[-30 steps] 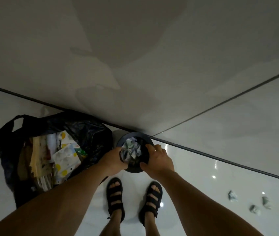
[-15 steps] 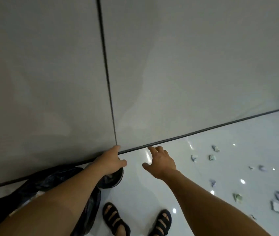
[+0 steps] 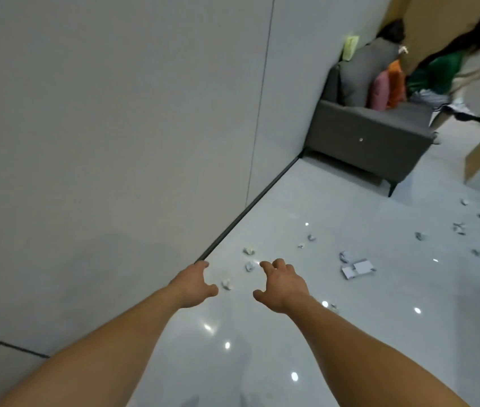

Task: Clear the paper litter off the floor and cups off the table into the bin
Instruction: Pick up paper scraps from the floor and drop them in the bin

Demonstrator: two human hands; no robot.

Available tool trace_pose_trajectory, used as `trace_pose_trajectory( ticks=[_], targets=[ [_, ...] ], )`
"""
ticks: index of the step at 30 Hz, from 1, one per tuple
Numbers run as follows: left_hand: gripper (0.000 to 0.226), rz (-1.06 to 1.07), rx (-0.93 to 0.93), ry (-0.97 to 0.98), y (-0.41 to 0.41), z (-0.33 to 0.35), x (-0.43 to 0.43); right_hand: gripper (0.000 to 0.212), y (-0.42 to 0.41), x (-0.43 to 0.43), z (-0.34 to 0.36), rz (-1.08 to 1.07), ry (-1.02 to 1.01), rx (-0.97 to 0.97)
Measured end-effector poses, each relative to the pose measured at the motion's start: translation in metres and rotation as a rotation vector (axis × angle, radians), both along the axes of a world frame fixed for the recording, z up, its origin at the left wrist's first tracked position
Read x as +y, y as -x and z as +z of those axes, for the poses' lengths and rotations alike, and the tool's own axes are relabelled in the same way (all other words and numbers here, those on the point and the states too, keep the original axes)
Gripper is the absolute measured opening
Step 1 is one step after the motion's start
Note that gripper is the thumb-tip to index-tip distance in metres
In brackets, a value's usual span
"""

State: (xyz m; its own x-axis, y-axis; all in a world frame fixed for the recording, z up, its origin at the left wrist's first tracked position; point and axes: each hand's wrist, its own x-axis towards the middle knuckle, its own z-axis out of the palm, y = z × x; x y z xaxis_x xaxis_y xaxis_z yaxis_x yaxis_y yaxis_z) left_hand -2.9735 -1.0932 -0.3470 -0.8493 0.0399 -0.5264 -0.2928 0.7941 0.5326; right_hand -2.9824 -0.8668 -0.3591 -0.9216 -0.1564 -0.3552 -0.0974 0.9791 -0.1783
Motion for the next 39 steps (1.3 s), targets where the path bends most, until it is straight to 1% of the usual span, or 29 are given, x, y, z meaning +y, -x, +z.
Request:
trace_pose_trajectory(
  ticks=[4, 9, 13, 18, 25, 29, 33, 36, 39],
  targets=[
    [0.077, -0.111, 0.022, -0.017, 0.031, 0.017, 0.101, 0.073, 0.008, 0.096, 0.015, -0.107, -0.023, -0.005],
    [0.075, -0.242, 0.043, 0.012, 0.075, 0.022, 0.187, 0.074, 0.029, 0.172, 0.018, -0.221, -0.007, 0.002],
    [0.074, -0.309, 0.024, 0.013, 0.114, 0.011, 0.232, 0.074, 0.055, 0.213, 0.005, -0.284, -0.003, -0.030],
    [0.074, -0.348, -0.001, -0.009, 0.186, -0.012, 0.274, 0.075, 0.104, 0.257, -0.012, -0.348, -0.027, -0.071],
    [0.075, -0.424, -0.068, 0.022, 0.270, -0.042, 0.329, 0.078, 0.167, 0.316, -0.039, -0.413, -0.031, -0.164],
    [0.074, -0.456, -0.130, 0.062, 0.293, -0.073, 0.367, 0.080, 0.195, 0.356, -0.073, -0.414, -0.017, -0.234],
    [0.074, -0.431, -0.180, 0.071, 0.314, -0.118, 0.411, 0.080, 0.222, 0.401, -0.125, -0.396, -0.001, -0.300],
    [0.072, -0.373, -0.202, 0.044, 0.326, -0.170, 0.446, 0.078, 0.238, 0.432, -0.180, -0.375, 0.011, -0.337],
    [0.070, -0.326, -0.255, 0.023, 0.332, -0.244, 0.474, 0.075, 0.246, 0.456, -0.248, -0.367, 0.007, -0.375]
  ],
)
